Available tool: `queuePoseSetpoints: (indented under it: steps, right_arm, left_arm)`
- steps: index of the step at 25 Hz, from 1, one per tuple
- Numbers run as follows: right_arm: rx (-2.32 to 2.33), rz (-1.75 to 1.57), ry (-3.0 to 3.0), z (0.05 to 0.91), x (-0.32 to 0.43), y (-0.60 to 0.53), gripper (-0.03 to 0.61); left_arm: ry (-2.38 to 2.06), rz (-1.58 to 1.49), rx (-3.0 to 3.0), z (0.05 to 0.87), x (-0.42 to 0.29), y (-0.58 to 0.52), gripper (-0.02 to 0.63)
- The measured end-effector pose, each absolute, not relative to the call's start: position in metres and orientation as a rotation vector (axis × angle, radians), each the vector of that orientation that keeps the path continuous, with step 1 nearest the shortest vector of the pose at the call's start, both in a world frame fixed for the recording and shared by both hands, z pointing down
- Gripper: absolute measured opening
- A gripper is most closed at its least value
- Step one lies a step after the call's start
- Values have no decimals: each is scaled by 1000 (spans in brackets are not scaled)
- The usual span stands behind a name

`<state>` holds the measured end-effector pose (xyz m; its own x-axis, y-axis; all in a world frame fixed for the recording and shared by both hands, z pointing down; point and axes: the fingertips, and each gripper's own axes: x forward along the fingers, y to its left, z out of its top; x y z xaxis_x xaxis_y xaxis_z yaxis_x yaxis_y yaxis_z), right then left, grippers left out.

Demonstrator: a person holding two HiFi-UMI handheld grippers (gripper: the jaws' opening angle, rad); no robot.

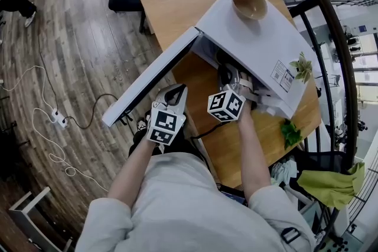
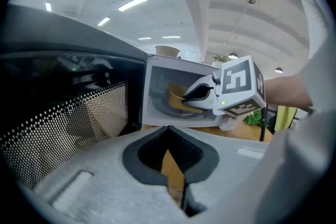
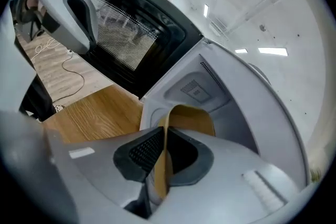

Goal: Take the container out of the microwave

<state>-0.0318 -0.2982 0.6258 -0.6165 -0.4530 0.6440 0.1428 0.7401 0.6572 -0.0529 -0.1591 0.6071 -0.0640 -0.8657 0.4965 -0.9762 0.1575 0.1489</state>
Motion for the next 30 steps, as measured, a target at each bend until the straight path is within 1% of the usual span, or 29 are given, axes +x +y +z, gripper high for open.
queuePoseSetpoints:
  steps: [30]
  right_arm:
    - [298,-633,-2277,600,-23,-243,37]
  left_arm:
    - [-1952,271,1812,590,-52,-154,3]
